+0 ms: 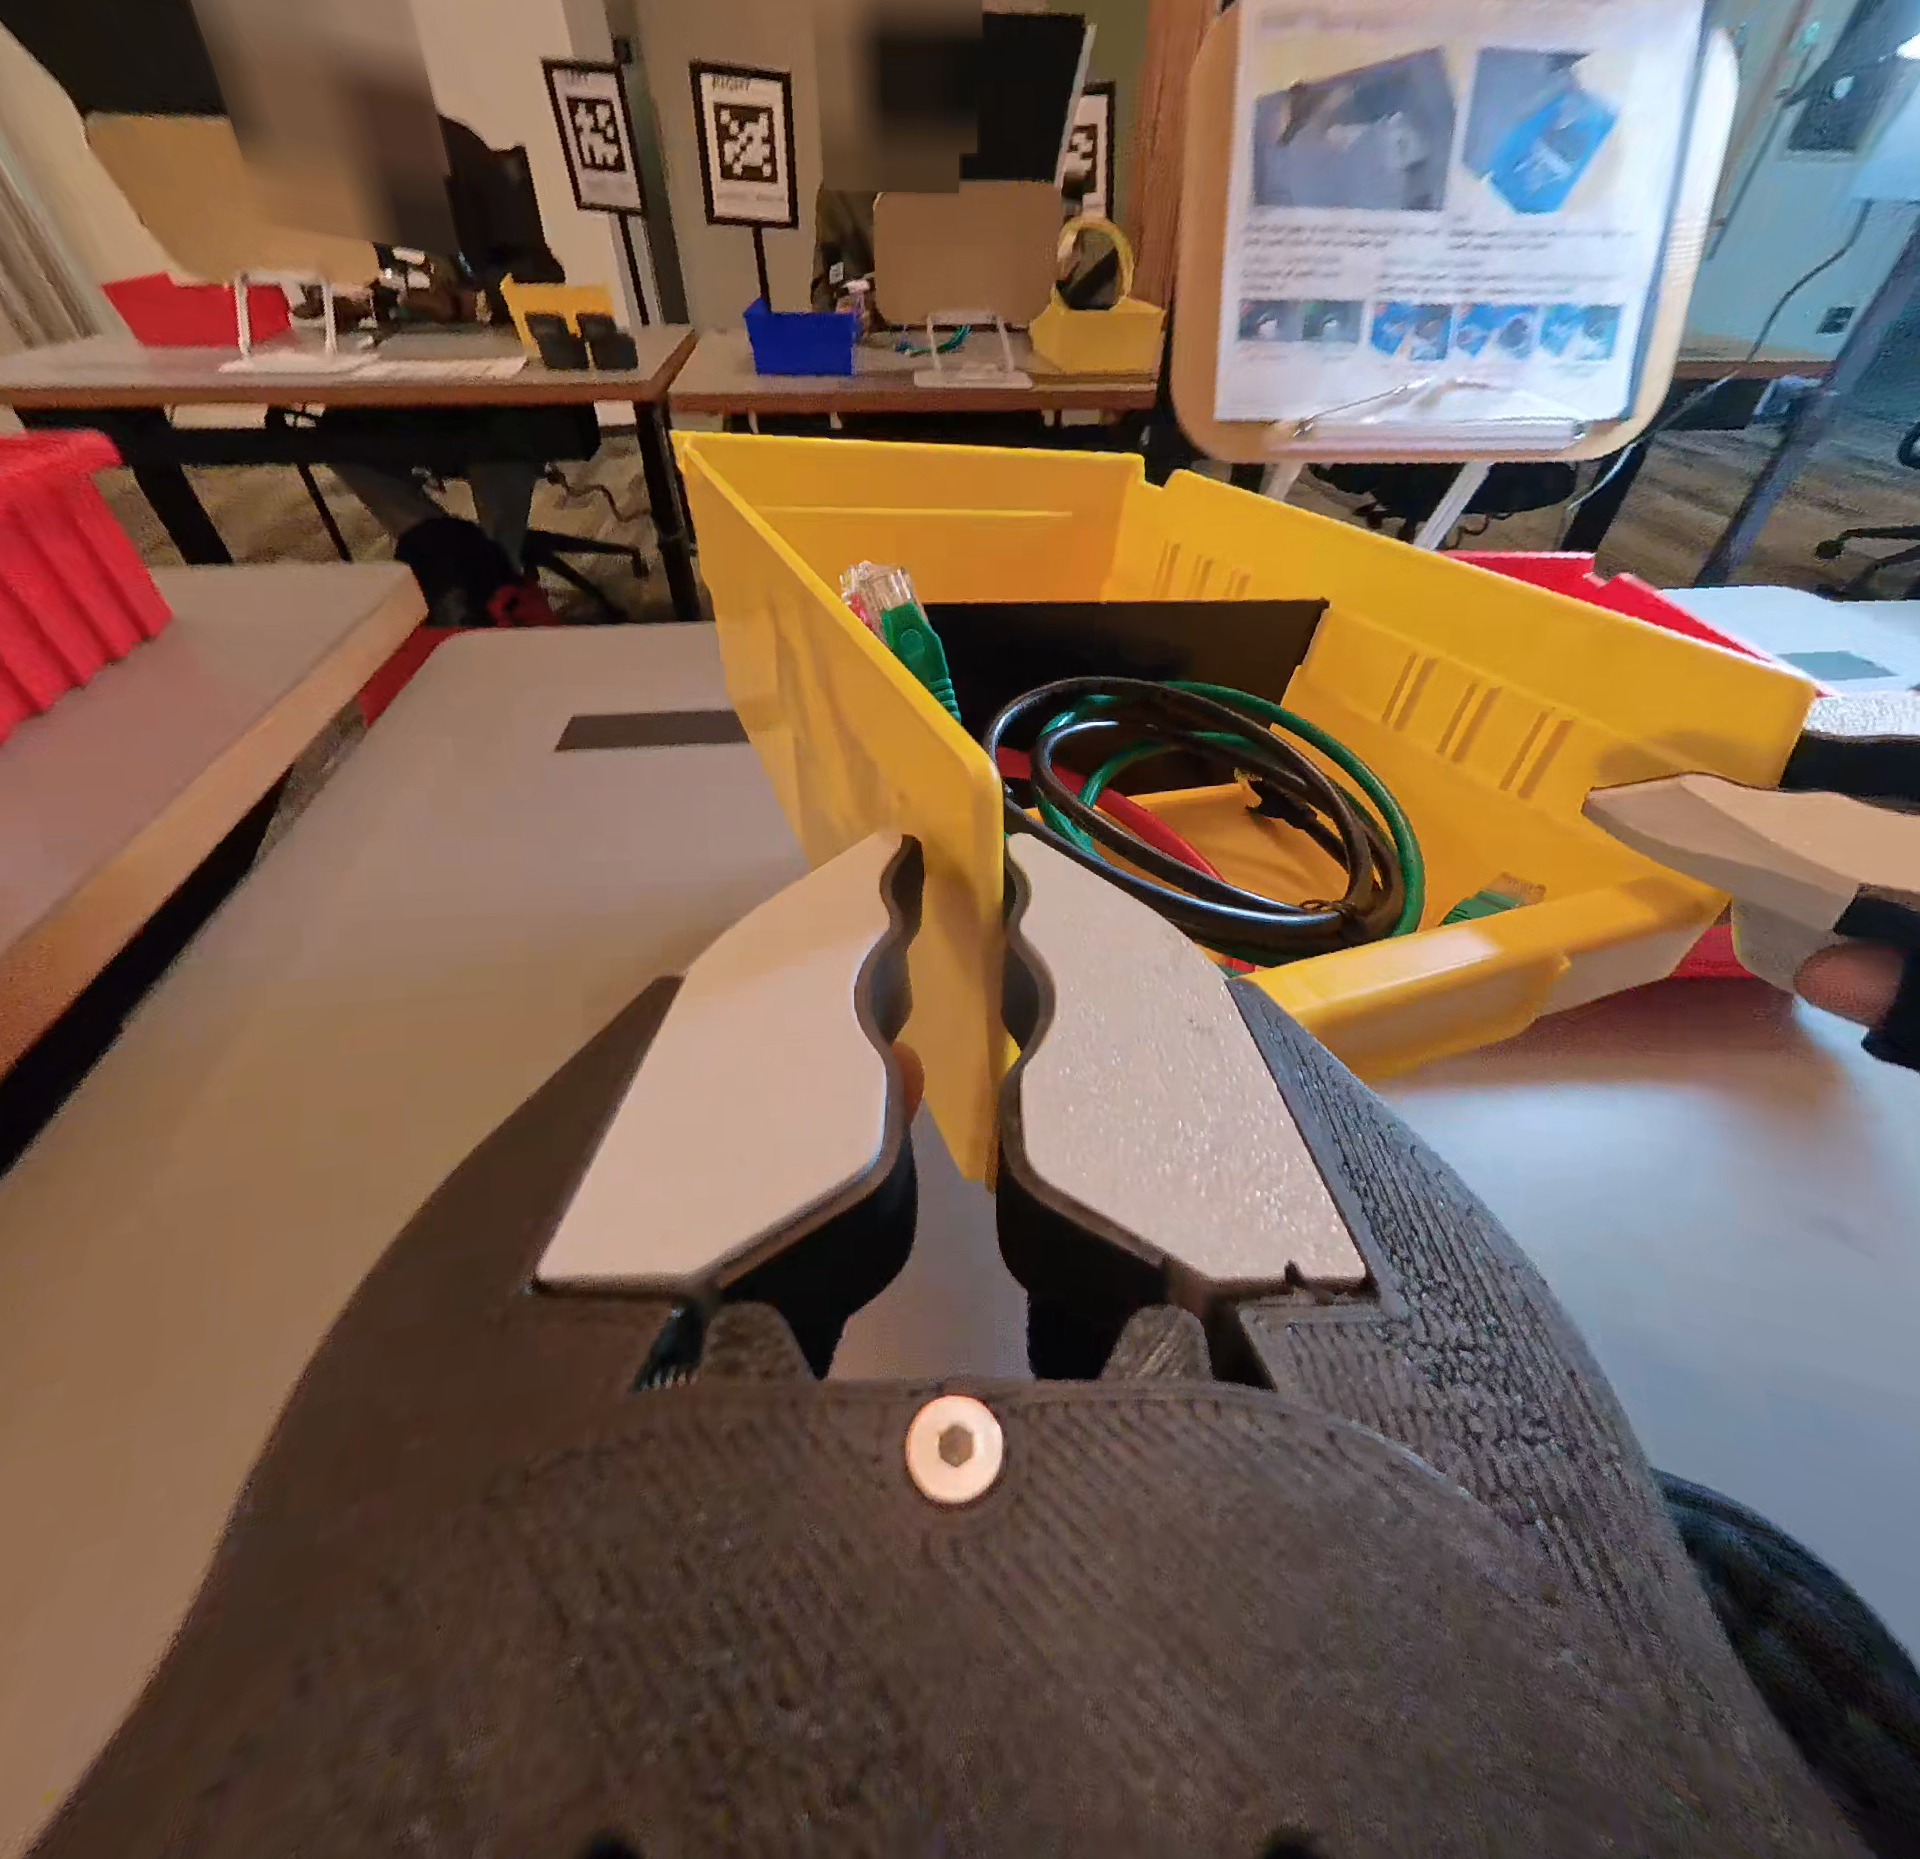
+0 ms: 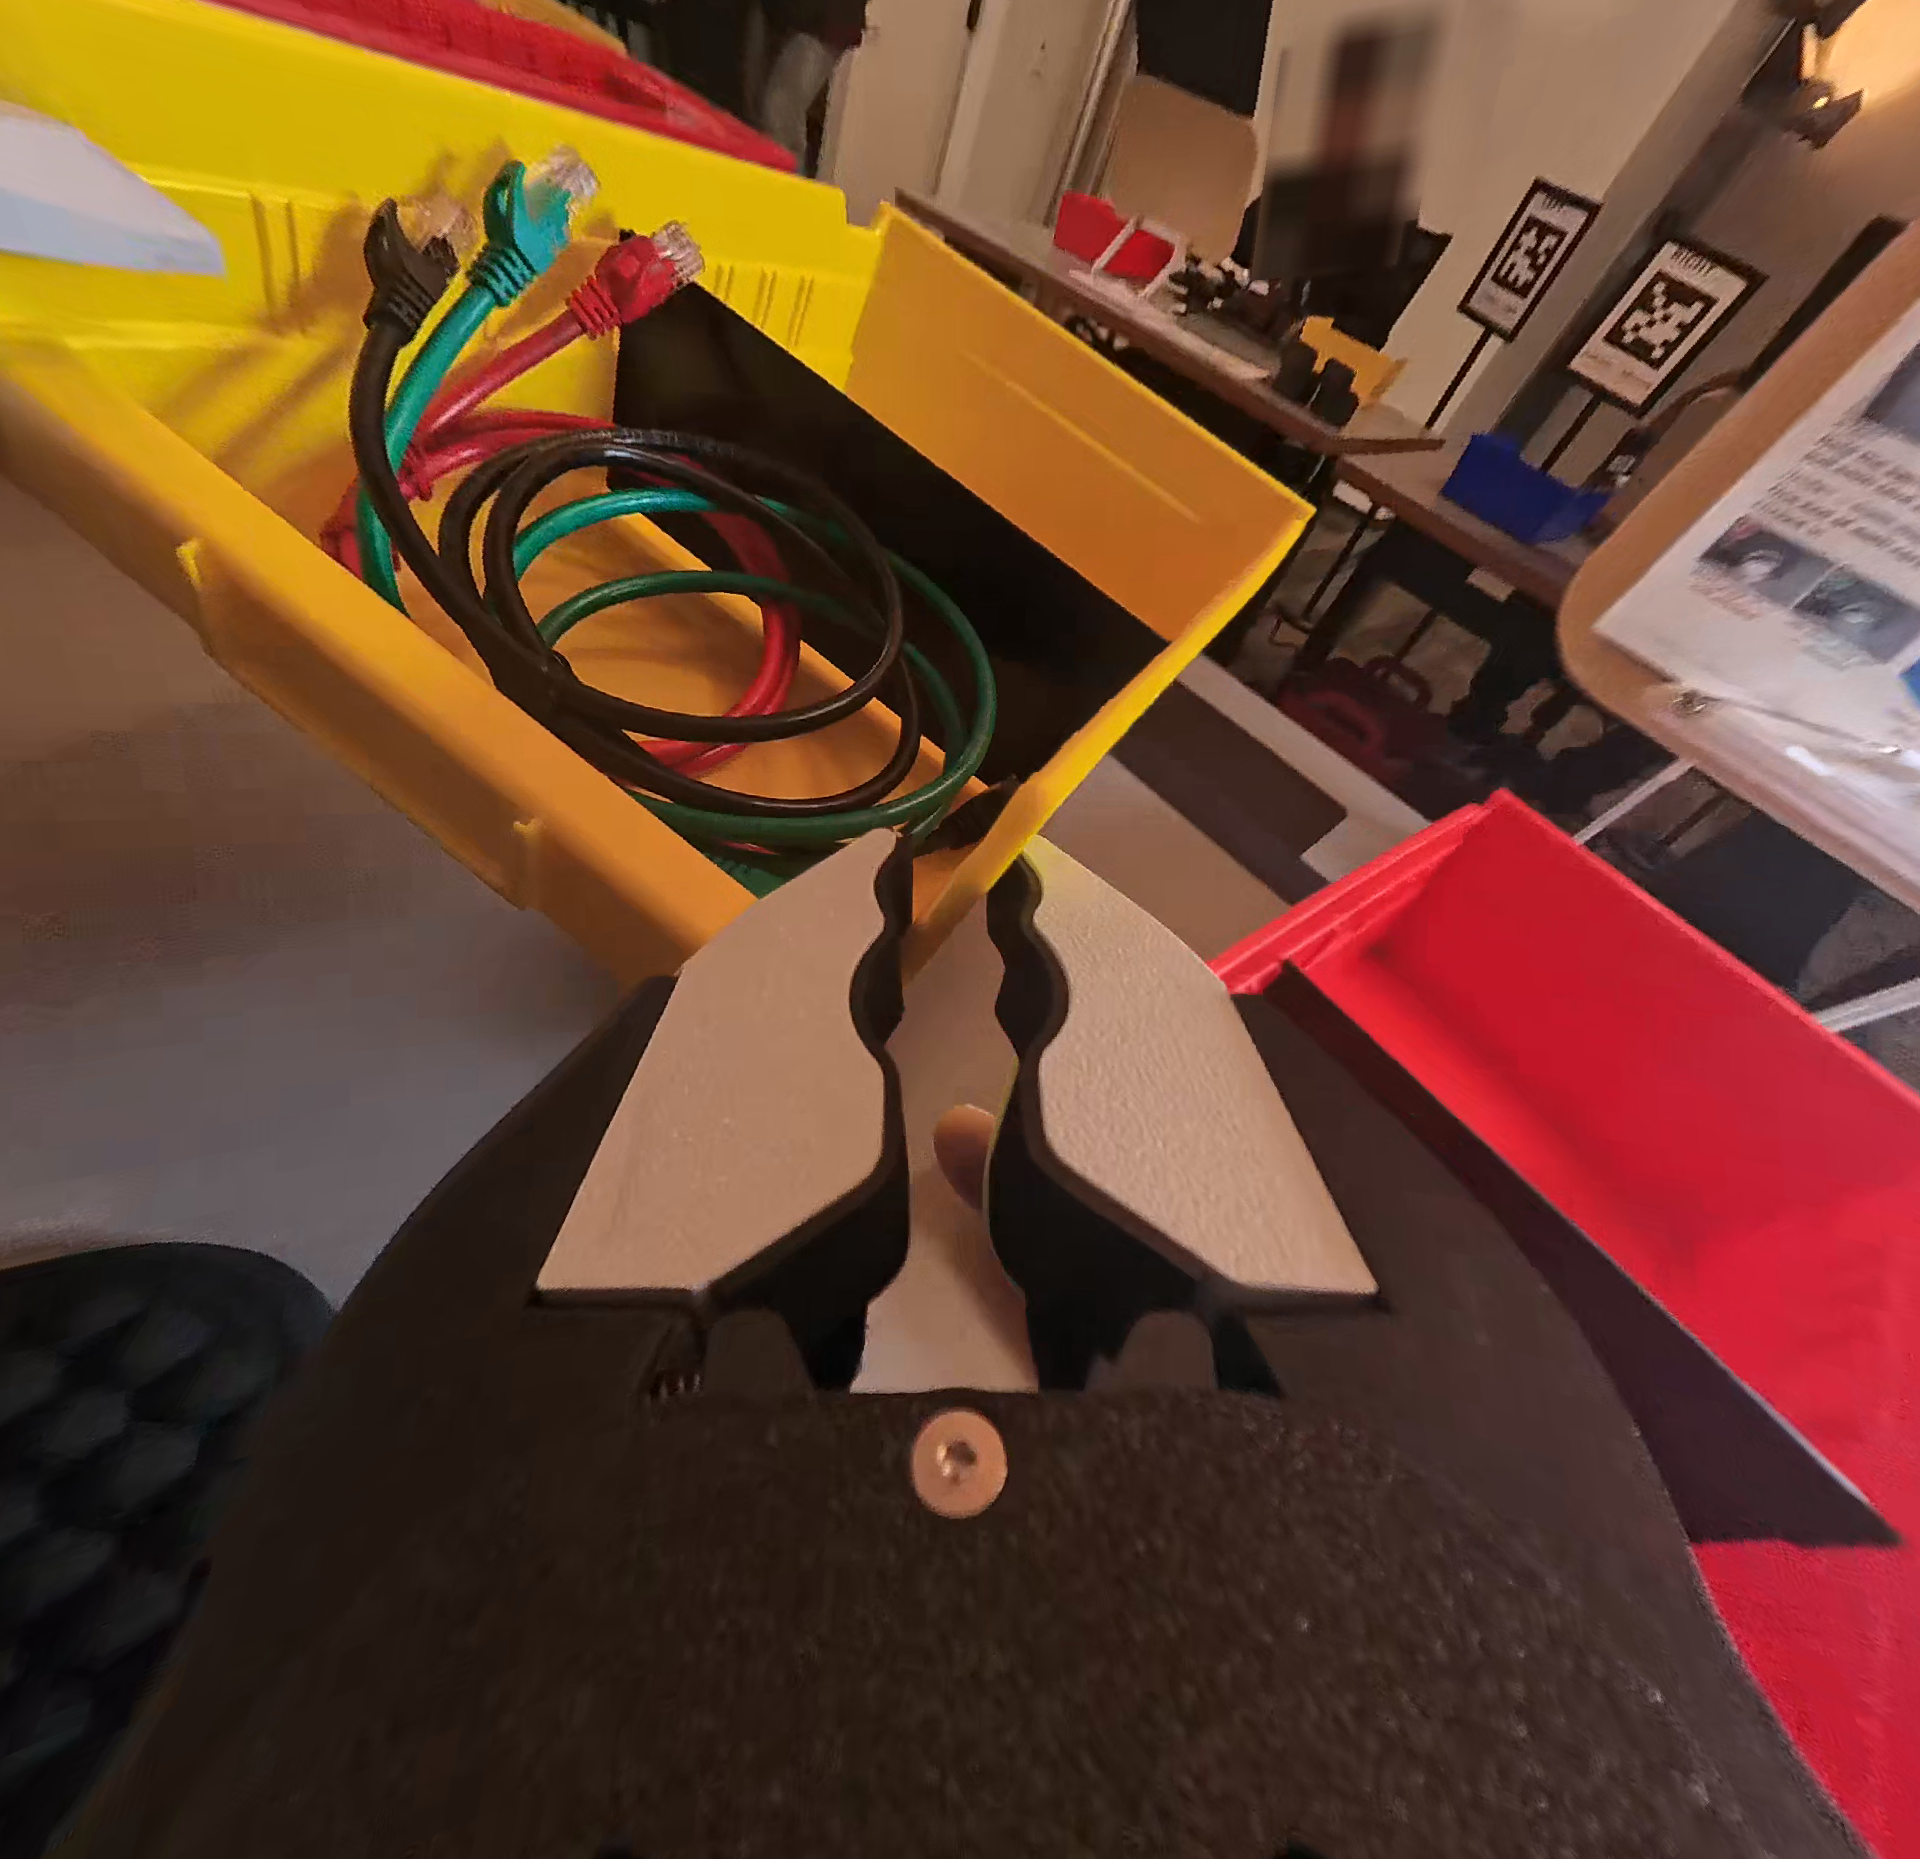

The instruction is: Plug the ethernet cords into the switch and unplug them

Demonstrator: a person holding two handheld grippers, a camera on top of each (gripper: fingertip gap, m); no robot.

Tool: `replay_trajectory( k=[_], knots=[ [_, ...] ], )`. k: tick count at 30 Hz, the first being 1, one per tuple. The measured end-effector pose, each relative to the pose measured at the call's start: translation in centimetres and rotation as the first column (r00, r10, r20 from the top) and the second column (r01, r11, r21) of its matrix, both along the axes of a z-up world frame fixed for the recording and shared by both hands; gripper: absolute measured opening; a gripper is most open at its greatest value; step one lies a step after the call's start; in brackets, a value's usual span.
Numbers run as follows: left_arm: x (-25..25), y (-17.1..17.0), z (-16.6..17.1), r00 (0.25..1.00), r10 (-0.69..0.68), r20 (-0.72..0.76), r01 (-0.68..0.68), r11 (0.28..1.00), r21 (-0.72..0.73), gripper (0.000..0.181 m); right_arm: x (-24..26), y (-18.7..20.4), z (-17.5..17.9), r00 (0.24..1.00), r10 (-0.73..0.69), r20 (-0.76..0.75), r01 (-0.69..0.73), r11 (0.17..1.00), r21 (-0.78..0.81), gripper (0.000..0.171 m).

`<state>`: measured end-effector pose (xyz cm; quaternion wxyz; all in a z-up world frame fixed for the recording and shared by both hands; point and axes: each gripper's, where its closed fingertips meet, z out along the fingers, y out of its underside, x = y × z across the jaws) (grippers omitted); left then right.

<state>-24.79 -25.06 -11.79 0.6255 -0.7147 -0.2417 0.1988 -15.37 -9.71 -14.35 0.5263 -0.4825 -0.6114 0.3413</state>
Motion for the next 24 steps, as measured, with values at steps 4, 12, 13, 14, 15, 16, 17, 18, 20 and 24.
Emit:
replay_trajectory(
  k=[4, 12, 13, 14, 15, 16, 17, 18, 20, 24],
  knots=[
    [-2.1, 0.6, -4.6, 0.996, -0.006, 0.091, 0.003, 1.000, 0.031, 0.012, -1.5, 0.2, -4.2, 0.997, -0.012, 0.075, 0.012, 1.000, 0.002, 0.014],
    [-3.5, 2.0, -8.0, 0.992, 0.025, 0.120, -0.035, 0.996, 0.080, 0.011, -2.2, 1.3, -7.2, 0.993, -0.023, 0.115, 0.021, 0.999, 0.025, 0.018],
    [-3.7, 2.3, -8.8, 0.989, 0.031, 0.144, -0.040, 0.997, 0.061, 0.018, -2.4, 1.2, -8.0, 0.988, -0.008, 0.153, 0.001, 0.999, 0.043, 0.021],
    [-3.6, 2.7, -9.8, 0.985, 0.016, 0.175, -0.021, 0.999, 0.025, 0.030, -2.6, 1.1, -8.8, 0.980, 0.013, 0.200, -0.027, 0.997, 0.067, 0.024],
    [-3.6, 3.1, -10.7, 0.980, -0.002, 0.200, 0.005, 1.000, -0.015, 0.037, -2.6, 1.1, -9.6, 0.967, 0.030, 0.251, -0.053, 0.995, 0.086, 0.029],
    [-3.7, 3.4, -10.9, 0.980, -0.024, 0.198, 0.028, 0.999, -0.017, 0.037, -2.5, 1.2, -9.6, 0.966, 0.042, 0.255, -0.066, 0.994, 0.086, 0.031],
    [-3.7, 3.4, -10.8, 0.977, -0.041, 0.208, 0.045, 0.999, -0.015, 0.034, -2.2, 1.2, -9.5, 0.959, 0.071, 0.275, -0.093, 0.993, 0.067, 0.034],
    [-3.7, 3.3, -10.6, 0.975, -0.059, 0.212, 0.064, 0.998, -0.020, 0.036, -1.6, 1.2, -9.0, 0.952, 0.099, 0.289, -0.116, 0.992, 0.043, 0.041],
    [-4.1, 2.0, -8.7, 0.994, -0.015, 0.109, 0.020, 0.999, -0.043, 0.038, -0.1, 2.1, -7.2, 0.948, 0.127, 0.291, -0.143, 0.989, 0.035, 0.049],
    [-0.2, 2.9, -5.1, 0.974, -0.225, 0.010, 0.223, 0.961, -0.163, 0.033, 3.0, 6.2, -5.5, 0.898, 0.146, 0.414, -0.179, 0.983, 0.043, 0.052]
  ],
)
